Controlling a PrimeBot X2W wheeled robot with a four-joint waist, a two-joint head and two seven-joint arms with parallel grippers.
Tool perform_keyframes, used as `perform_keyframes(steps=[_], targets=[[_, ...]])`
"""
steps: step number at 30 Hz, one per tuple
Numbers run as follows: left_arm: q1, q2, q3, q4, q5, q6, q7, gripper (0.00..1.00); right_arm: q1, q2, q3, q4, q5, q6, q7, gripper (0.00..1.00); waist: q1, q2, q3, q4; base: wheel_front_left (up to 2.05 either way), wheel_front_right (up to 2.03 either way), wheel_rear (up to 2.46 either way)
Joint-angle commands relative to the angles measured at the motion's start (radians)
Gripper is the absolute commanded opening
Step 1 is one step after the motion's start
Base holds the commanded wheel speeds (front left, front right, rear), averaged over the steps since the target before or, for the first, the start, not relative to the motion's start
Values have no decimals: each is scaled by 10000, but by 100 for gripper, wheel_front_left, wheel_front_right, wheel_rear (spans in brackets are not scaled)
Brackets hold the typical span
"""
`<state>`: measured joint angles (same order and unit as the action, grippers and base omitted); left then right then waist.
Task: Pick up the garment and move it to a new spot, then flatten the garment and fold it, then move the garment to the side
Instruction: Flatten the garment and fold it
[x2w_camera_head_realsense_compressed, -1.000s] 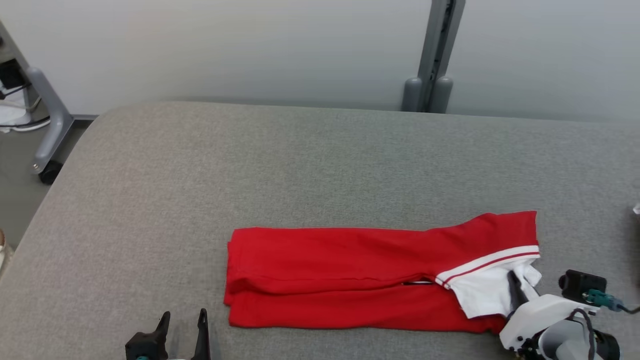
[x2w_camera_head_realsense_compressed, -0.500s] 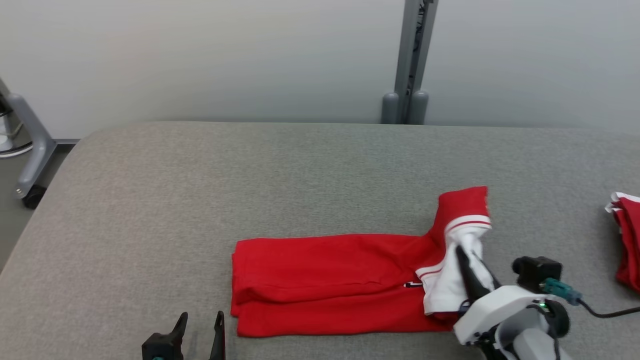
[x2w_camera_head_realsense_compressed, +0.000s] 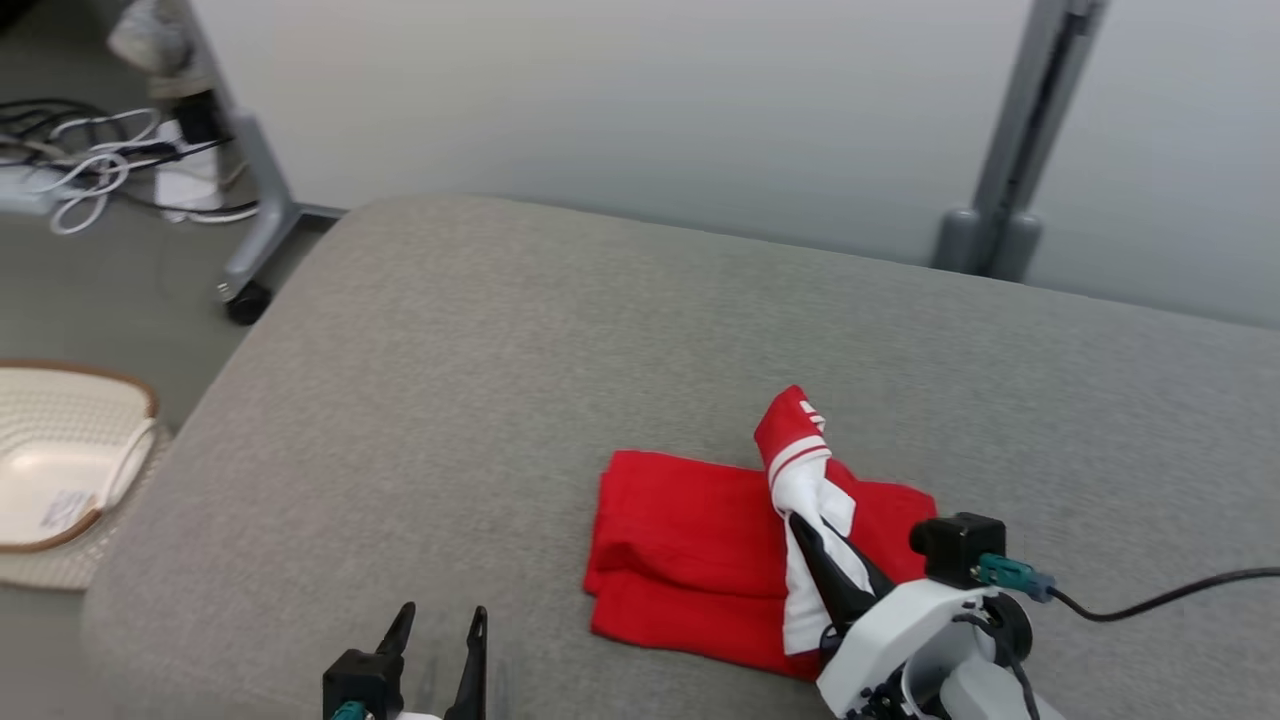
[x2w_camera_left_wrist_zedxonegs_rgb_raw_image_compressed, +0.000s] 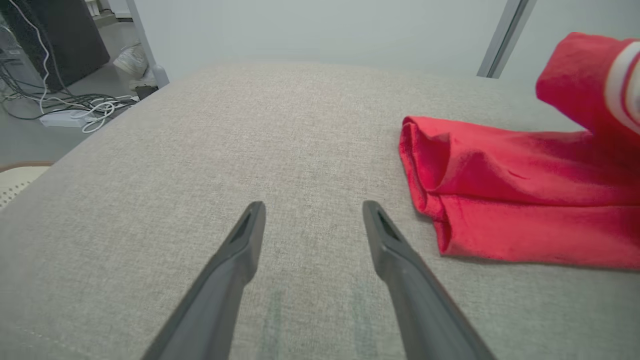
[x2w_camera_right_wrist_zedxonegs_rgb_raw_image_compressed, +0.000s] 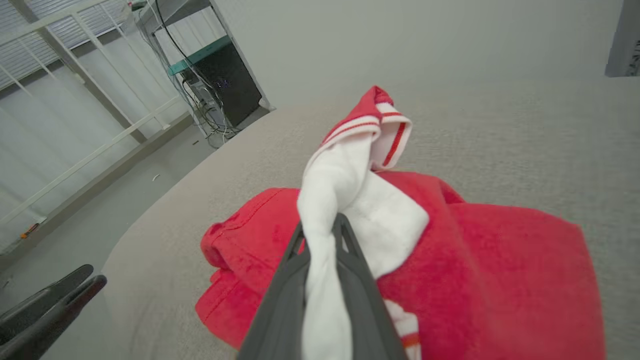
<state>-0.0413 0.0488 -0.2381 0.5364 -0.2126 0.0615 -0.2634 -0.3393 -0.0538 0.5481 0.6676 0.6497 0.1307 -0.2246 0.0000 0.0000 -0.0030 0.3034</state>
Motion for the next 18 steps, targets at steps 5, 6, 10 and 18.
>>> perform_keyframes(steps=[5, 6, 10, 18], targets=[[-128, 41, -268, 102, 131, -114, -10, 100, -586, -7, 611, 457, 327, 0, -24, 0, 0, 0, 185, 1347, 0, 0, 0], [-133, 42, -339, 123, 125, -132, -10, 100, -672, -3, 669, 561, 437, 0, -61, 0, 0, 0, 194, 1482, 0, 0, 0], [-122, 39, -460, 132, 148, -92, -10, 100, -1096, 0, 1027, 884, 756, 0, -216, 100, 0, 0, 188, 1729, 0, 0, 0], [-188, 44, -308, -59, 79, 47, -10, 100, -1190, -16, 33, 546, 249, 0, -415, 100, 0, 0, 95, 954, 0, 0, 0]])
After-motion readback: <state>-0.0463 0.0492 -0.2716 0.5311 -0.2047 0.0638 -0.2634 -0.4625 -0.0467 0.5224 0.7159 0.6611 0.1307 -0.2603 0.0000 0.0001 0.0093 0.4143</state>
